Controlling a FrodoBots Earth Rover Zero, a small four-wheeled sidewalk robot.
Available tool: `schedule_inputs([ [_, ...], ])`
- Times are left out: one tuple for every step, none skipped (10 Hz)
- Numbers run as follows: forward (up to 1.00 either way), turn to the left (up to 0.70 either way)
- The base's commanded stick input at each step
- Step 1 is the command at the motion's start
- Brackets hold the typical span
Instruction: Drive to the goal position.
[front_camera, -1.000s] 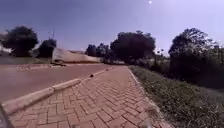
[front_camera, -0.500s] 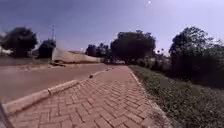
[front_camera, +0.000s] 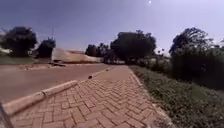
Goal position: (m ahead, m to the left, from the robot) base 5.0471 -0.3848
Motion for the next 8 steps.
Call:
schedule_inputs([
  [0.3,0.0],
  [0.3,0.0],
  [0.3,0.0],
  [0.3,0.0],
  [0.3,0.0],
  [0.3,0.0],
  [0.3,0.0],
  [0.3,0.0],
])
